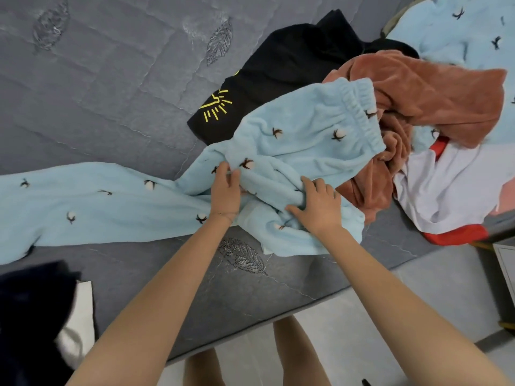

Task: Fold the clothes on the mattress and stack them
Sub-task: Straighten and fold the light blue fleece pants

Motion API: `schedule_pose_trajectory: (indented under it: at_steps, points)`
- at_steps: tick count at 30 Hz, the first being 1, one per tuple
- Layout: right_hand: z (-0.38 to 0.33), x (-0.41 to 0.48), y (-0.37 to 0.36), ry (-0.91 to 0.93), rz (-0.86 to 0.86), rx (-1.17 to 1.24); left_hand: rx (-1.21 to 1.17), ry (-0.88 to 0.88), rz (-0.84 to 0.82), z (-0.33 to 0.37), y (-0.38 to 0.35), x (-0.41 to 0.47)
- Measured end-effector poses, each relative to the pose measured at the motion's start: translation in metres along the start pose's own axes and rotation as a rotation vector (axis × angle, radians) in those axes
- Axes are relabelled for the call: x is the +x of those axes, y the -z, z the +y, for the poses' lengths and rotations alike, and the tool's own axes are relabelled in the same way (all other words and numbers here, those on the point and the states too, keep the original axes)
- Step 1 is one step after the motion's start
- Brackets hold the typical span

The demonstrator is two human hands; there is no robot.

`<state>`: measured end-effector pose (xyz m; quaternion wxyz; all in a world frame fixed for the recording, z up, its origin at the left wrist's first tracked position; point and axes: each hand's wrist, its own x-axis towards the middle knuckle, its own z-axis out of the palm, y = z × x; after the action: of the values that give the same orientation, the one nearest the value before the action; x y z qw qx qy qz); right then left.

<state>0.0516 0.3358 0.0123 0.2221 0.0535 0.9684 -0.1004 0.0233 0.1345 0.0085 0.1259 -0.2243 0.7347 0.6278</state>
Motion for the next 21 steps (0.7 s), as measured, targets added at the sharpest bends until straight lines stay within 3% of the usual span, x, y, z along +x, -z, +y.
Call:
schedule_pose_trajectory:
  at_steps: [4,9,15,21]
  points:
    - [-0.024,0.001,0.004,0.071,-0.08,0.192,0.128,-0.08,0.101,0.001,0.03,0.016]
    - [-0.079,-0.012,-0.004,0.195,-0.128,0.497,0.233,-0.059,0.175,-0.007,0.076,0.041]
    - [-0.119,-0.02,-0.027,0.214,-0.311,0.534,0.574,-0.137,-0.003,-0.029,0.119,0.05]
    - [-0.129,0.009,-0.024,0.237,-0.052,0.553,0.777,-0.19,-0.169,-0.045,0.136,0.06]
